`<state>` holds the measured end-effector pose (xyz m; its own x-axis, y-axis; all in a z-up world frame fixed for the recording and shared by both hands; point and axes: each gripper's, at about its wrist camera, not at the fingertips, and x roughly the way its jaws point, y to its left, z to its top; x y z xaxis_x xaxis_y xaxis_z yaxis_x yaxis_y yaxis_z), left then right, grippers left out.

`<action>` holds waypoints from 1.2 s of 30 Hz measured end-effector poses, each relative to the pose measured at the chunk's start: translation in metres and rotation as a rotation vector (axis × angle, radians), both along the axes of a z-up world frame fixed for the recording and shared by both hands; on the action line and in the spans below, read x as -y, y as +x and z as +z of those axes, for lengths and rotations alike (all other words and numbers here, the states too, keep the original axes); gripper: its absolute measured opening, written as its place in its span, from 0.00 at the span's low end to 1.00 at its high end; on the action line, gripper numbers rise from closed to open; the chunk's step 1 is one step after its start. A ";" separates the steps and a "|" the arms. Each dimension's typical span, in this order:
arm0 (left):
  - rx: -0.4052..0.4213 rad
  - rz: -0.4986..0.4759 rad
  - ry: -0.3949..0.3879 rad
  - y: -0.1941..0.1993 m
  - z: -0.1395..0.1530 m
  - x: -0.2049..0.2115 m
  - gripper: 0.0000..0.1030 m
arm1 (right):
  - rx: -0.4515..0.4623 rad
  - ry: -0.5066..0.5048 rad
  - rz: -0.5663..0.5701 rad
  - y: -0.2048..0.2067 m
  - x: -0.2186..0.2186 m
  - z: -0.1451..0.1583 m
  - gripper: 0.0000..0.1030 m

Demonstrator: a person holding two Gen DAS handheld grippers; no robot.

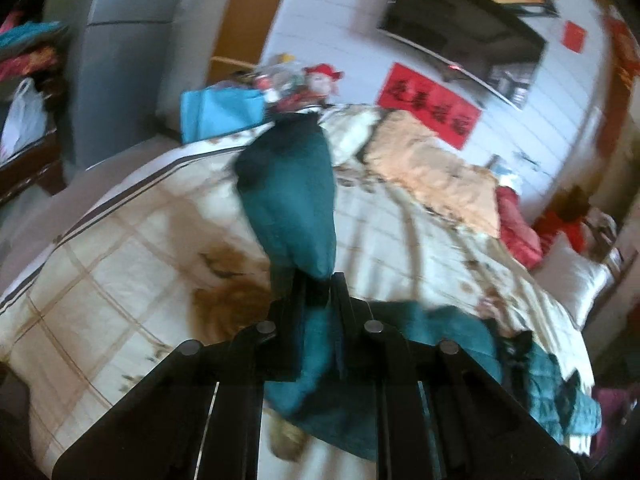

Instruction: Fold large clothes

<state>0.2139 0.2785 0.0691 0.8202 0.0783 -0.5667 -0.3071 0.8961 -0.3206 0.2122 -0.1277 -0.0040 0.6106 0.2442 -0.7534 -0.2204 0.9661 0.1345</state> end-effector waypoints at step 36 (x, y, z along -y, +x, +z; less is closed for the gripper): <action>-0.143 -0.007 0.140 0.031 -0.075 0.007 0.78 | -0.051 0.003 -0.012 -0.020 0.024 -0.015 1.00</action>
<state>0.2445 0.2715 -0.0059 0.7328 0.1587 -0.6617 -0.3338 0.9312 -0.1463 0.1920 -0.1517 -0.0190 0.5740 0.2394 -0.7831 -0.2011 0.9682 0.1486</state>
